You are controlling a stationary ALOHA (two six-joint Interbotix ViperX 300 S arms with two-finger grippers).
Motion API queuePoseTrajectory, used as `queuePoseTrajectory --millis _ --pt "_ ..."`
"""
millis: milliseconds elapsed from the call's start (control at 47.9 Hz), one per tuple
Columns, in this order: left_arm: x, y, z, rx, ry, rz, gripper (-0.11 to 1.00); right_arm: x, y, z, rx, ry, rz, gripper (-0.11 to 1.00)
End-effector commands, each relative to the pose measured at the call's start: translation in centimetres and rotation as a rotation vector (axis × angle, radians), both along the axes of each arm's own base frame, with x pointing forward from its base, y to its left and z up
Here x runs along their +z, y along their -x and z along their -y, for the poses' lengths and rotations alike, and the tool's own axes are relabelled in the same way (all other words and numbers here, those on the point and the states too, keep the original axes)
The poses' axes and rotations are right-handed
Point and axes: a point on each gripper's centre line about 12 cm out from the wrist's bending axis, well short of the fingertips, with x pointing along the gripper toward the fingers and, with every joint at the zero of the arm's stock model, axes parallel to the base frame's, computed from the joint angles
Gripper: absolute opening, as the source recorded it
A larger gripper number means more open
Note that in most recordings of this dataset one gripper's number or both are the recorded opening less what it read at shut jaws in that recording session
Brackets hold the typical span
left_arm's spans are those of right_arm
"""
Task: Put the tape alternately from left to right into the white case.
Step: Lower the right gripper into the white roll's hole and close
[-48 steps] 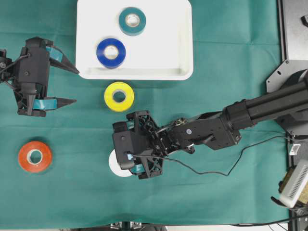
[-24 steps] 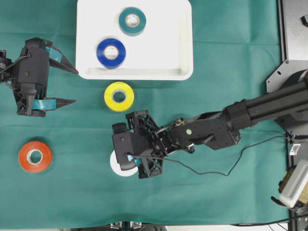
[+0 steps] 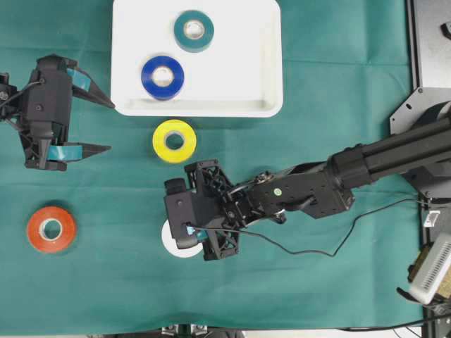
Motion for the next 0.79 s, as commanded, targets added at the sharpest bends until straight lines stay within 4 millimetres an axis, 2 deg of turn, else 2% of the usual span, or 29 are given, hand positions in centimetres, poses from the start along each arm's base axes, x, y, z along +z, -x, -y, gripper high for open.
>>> queuePoseTrajectory --millis 0,313,585,772 --pt "0.5 -0.2 0.1 -0.002 0.001 0.018 0.61 4.0 -0.4 -0.1 -0.004 -0.022 0.079 0.25" --pt "0.5 -0.2 0.1 -0.002 0.001 0.017 0.61 7.5 0.5 0.5 -0.025 -0.01 0.091 0.25" --pt "0.5 -0.2 0.1 -0.001 0.003 0.015 0.61 7.6 0.6 0.8 -0.03 -0.005 0.088 0.25" --pt "0.4 -0.2 0.1 -0.001 0.003 0.012 0.61 7.5 0.7 2.5 -0.074 0.019 0.046 0.25"
